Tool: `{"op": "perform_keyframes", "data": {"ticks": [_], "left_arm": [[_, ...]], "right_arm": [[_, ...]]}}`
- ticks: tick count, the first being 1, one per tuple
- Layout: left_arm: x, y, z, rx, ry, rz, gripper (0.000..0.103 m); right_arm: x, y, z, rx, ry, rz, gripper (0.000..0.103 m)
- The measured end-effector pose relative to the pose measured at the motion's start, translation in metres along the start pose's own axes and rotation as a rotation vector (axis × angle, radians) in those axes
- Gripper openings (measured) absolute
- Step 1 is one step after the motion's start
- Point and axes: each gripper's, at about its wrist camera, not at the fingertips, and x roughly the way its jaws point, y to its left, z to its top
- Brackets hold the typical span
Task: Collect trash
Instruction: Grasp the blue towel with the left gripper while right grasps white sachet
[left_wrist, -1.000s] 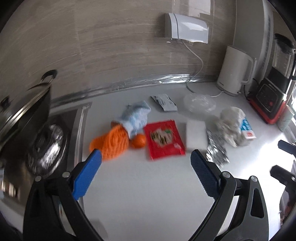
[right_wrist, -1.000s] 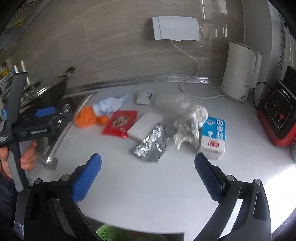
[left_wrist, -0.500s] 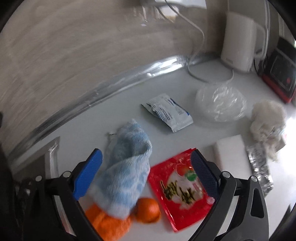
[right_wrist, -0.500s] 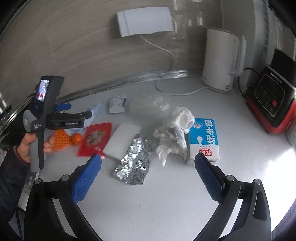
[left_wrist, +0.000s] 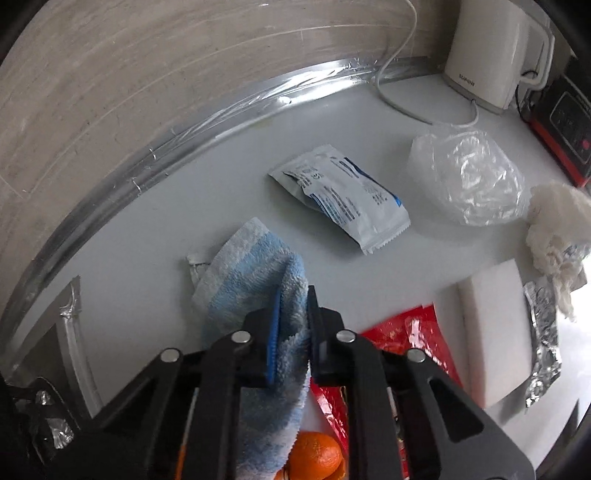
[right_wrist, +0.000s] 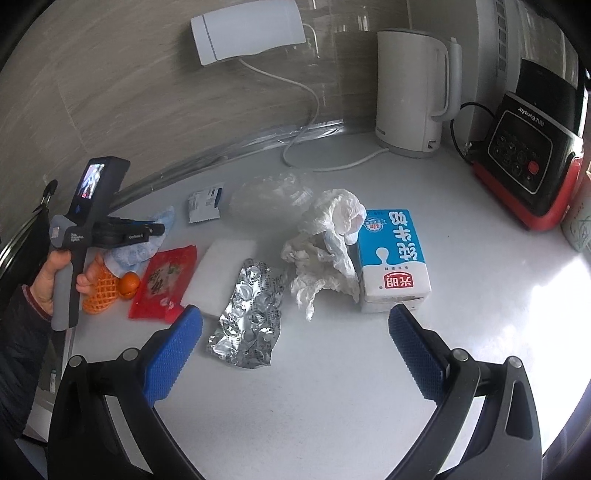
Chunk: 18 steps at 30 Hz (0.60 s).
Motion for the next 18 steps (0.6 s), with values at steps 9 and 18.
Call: {"op": "perform_keyframes", "data": {"ticks": [9,18], "left_arm": [[-0.031,0.026,0.006,-0.091,-0.053,-0.116,0.010],[-0.058,0.046,0.003,-0.185,-0.112,-0.151,0.010]], "right_arm": [[0.013,0.015,0.008,-0.004,0.004,0.031,0.100],[0.055,0.063,0.053,-0.103,-0.021,0.130,0.100]]}}
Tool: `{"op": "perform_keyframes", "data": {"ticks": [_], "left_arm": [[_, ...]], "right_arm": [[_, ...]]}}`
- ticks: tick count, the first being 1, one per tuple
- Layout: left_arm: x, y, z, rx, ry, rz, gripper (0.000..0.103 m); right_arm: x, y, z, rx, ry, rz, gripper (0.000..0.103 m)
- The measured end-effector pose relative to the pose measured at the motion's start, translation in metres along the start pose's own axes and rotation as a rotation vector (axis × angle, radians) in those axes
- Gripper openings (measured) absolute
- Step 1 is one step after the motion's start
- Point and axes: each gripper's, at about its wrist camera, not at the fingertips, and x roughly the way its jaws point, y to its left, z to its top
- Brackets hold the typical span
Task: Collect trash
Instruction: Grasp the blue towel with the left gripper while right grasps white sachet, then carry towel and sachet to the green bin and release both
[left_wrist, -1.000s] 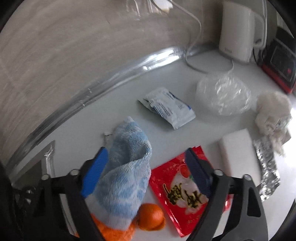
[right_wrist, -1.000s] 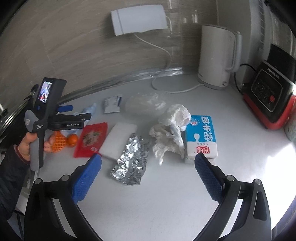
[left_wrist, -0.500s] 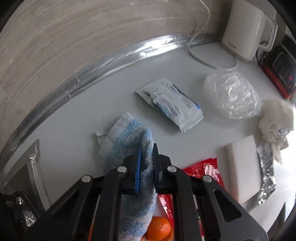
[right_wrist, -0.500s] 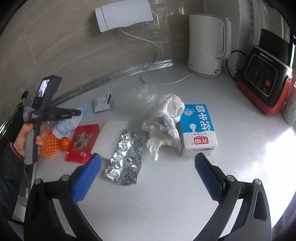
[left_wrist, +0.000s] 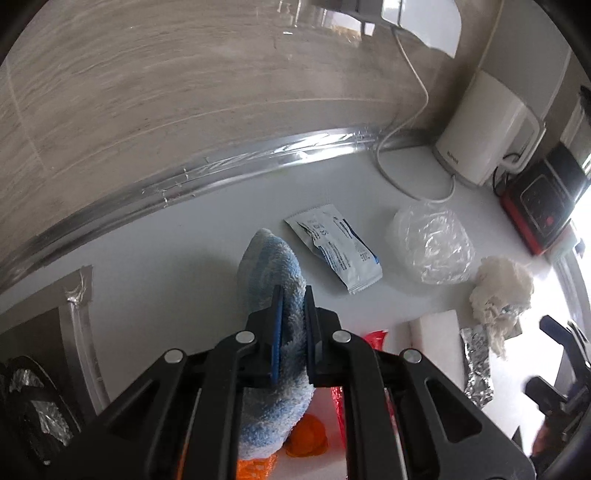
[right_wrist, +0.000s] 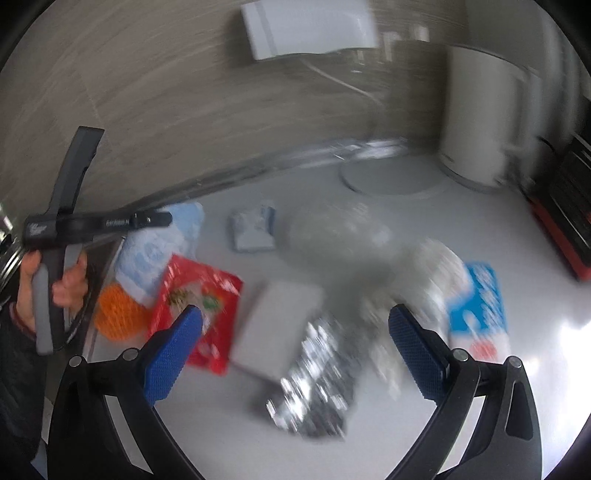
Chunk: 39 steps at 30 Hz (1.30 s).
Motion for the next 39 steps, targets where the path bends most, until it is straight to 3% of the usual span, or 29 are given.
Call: {"op": "perform_keyframes", "data": {"ticks": [5,10,15,20,24,26,28,29,39], "left_arm": [[-0.005,0.011,-0.002,-0.039,-0.012,0.012,0.010],[0.003,0.016,-0.002,-0.052,-0.018,0.035,0.010],[0.012,0.023,-0.004,-0.074,-0.015,0.045,0.010],[0.020,0.028,-0.004,-0.100,-0.018,0.037,0.010],[0.021,0.031,-0.003,-0.107,-0.023,0.042,0.010],[0.020,0.032,-0.002,-0.110,-0.032,0.046,0.010],[0.016,0.030,0.001,-0.109,-0.042,0.053,0.010],[0.013,0.029,0.005,-0.108,-0.050,0.054,0.010],[-0.061,0.014,0.021,-0.098,-0.170,0.045,0.009]], "right_arm": [[0.062,0.028,0.046,-0.068,0.014,0.031,0.100],[0.136,0.051,0.080,-0.103,0.085,0.018,0.099],[0.190,0.062,0.092,-0.123,0.163,-0.052,0.093],[0.214,0.060,0.091,-0.134,0.211,-0.102,0.081],[0.220,0.063,0.087,-0.150,0.228,-0.115,0.066],[0.219,0.067,0.086,-0.161,0.226,-0.103,0.046],[0.217,0.073,0.087,-0.185,0.221,-0.107,0.036],[0.215,0.075,0.088,-0.189,0.217,-0.098,0.024],[0.129,0.085,0.108,-0.168,0.075,-0.017,0.021]]}}
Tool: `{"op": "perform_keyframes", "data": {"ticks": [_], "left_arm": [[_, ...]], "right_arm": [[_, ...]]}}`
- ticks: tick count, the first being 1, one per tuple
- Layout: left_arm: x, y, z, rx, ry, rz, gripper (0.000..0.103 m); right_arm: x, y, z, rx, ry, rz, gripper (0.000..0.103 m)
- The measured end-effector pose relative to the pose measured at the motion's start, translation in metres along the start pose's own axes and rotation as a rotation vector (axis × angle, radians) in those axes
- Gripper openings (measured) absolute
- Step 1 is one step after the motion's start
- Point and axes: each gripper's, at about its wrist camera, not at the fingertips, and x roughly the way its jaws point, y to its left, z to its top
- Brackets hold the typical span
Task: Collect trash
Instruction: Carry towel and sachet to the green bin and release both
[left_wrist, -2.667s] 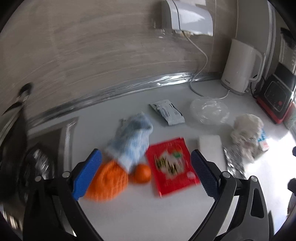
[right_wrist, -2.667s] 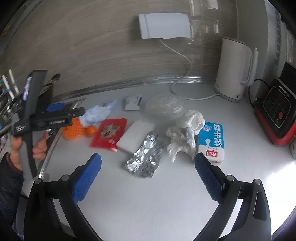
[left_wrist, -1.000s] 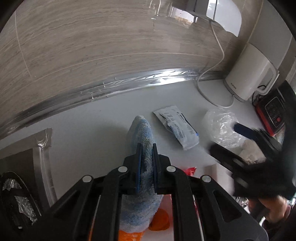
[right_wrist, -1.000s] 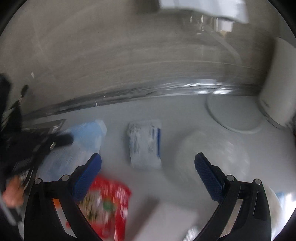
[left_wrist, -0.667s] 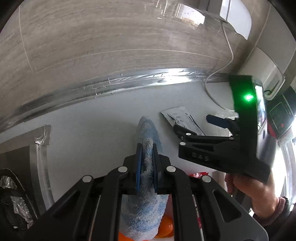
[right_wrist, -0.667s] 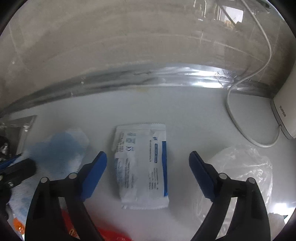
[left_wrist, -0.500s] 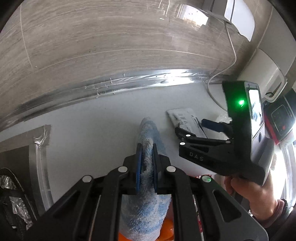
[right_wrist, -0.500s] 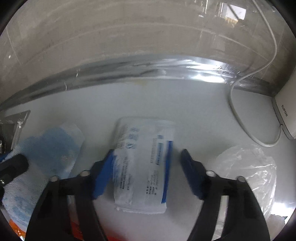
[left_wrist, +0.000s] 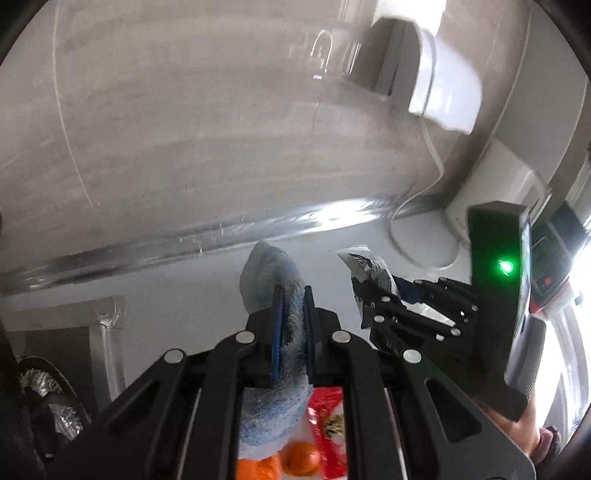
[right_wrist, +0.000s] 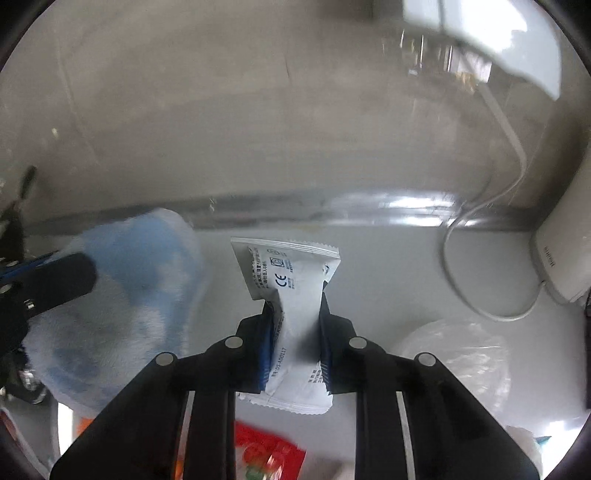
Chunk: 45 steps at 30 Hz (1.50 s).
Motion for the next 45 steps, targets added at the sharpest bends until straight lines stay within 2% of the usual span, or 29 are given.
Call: {"op": "perform_keyframes", "data": {"ticks": [5,10,16,22,25,29,33,37,41,45], "left_arm": [[-0.036,-0.020,-0.003,0.008,-0.023,-0.004,0.009],[-0.080,-0.058,-0.028,0.013,-0.019,0.016,0.009],[-0.123,-0.110,-0.087,0.017,0.008,0.032,0.009],[-0.161,-0.165,-0.164,0.010,0.054,-0.002,0.009],[-0.179,-0.191,-0.205,0.003,0.076,-0.044,0.009],[-0.192,-0.226,-0.260,0.028,0.117,-0.056,0.009],[-0.186,-0.246,-0.306,0.035,0.174,-0.067,0.009],[-0.175,-0.262,-0.347,0.041,0.218,-0.038,0.010],[-0.167,-0.270,-0.370,0.039,0.249,-0.017,0.009],[-0.161,-0.272,-0.378,0.045,0.270,-0.001,0.009]], "right_arm": [[-0.052,-0.002,-0.003,-0.007,-0.061,0.019,0.021],[-0.116,-0.018,-0.033,0.015,-0.109,0.045,0.021],[-0.190,-0.036,-0.099,0.017,-0.121,0.055,0.021],[-0.270,-0.065,-0.196,0.015,-0.092,0.061,0.021],[-0.298,-0.071,-0.241,0.001,-0.069,0.059,0.021],[-0.326,-0.084,-0.292,0.014,-0.045,0.082,0.021],[-0.344,-0.091,-0.335,0.004,-0.018,0.094,0.022],[-0.350,-0.098,-0.366,0.011,0.011,0.115,0.022],[-0.349,-0.099,-0.382,-0.003,0.031,0.127,0.022],[-0.349,-0.100,-0.392,-0.019,0.038,0.134,0.022]]}}
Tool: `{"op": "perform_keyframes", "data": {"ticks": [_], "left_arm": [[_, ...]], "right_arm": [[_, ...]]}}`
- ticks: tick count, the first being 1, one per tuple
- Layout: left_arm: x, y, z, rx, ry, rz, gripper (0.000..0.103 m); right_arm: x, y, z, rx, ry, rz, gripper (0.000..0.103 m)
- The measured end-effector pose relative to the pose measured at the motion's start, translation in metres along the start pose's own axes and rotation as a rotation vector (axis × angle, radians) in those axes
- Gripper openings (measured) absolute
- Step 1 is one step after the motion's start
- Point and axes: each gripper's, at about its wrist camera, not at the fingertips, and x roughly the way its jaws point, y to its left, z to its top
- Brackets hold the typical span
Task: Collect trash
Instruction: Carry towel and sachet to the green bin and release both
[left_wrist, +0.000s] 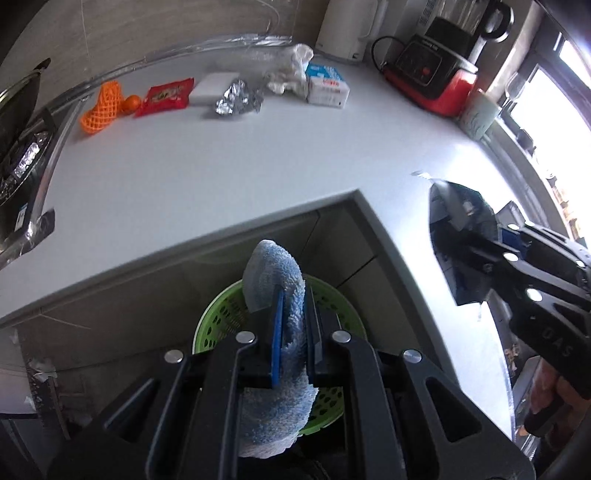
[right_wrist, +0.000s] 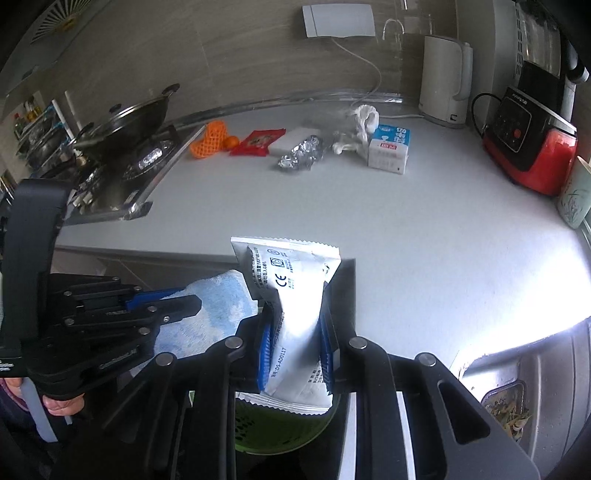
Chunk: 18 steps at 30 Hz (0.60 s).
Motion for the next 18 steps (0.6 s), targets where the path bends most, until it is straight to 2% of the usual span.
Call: {"op": "perform_keyframes", "data": {"ticks": [5,7,9,11,13,15,18], "left_arm": [[0.017,0.003,-0.010,0.002,0.060,-0.009,0.011],[0.024,0.003,-0.014,0.005,0.088,-0.011,0.020],[0.030,0.003,-0.018,0.002,0.103,0.002,0.055],[0.032,0.002,-0.020,0.003,0.101,0.021,0.066],[0.031,0.002,-0.020,0.002,0.102,0.029,0.068],[0.027,0.006,-0.017,-0.015,0.093,0.046,0.078],[0.009,0.021,-0.015,-0.084,0.026,0.106,0.087]], "right_arm": [[-0.002,-0.004,-0.007,0.016,-0.003,0.005,0.023],[-0.001,-0.006,-0.010,0.027,-0.003,0.008,0.023],[-0.001,-0.008,-0.012,0.040,-0.003,0.014,0.023],[0.000,-0.009,-0.014,0.047,-0.003,0.019,0.023],[0.002,-0.009,-0.016,0.045,0.002,0.022,0.023],[0.003,-0.007,-0.018,0.036,0.009,0.038,0.023],[0.006,-0.002,-0.023,0.003,0.022,0.047,0.024]]}}
